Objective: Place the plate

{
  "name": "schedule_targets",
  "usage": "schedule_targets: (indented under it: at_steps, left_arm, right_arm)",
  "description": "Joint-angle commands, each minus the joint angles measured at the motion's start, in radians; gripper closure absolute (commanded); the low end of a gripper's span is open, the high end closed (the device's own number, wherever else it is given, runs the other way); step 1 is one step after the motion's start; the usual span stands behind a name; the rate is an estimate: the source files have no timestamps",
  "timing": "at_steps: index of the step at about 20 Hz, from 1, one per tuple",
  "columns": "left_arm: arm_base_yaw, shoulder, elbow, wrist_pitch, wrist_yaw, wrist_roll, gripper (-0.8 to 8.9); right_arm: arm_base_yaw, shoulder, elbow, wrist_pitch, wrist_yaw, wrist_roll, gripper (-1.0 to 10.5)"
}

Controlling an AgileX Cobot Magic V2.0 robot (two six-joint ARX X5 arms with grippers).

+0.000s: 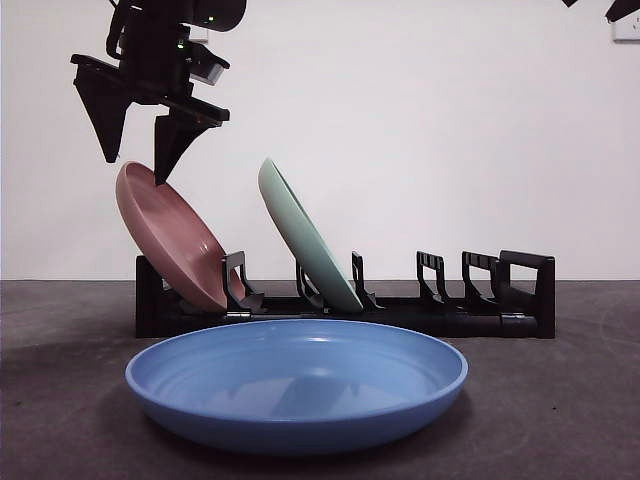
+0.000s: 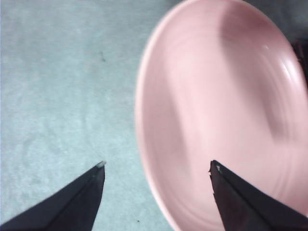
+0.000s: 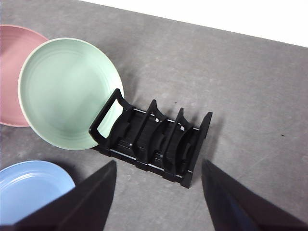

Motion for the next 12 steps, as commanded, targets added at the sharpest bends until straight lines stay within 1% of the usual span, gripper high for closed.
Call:
schedule_targets:
  at_steps: [1,2,3,5,9,12]
  left_arm:
    - [-0.005,0.019,0.034,0.035,-0.011,-0.001,4.74]
    - [-0.004,0.019,0.034,0.046,-0.011,-0.001,4.76]
    - [-0.004,0.019,0.034,0.048,-0.011,-0.001,5.07]
    - [-0.004,0.020,0.034,0.047,-0.011,-0.001,6.12]
    - [-0.003,0.020,0.034,0.044,-0.011,-0.002,7.34]
    - [-0.002,0.020,0.034,0.040,-0.011,-0.001,7.25]
  right_arm:
    - [0.008,0.008,0.016,0.011,0.000,0.010,6.7]
    - [0.012,0.008,0.016,0.011,0.000,0.010,6.7]
    - [0.013,0.008,0.016,0.011,0.000,0.010,6.7]
    - [0.013,0.008,0.016,0.011,0.000,0.010,6.7]
    - [0.013,0.008,0.016,0.010,0.000,0.010,6.7]
    - [0.013,0.008,0.016,0.010,0.000,0.010,6.7]
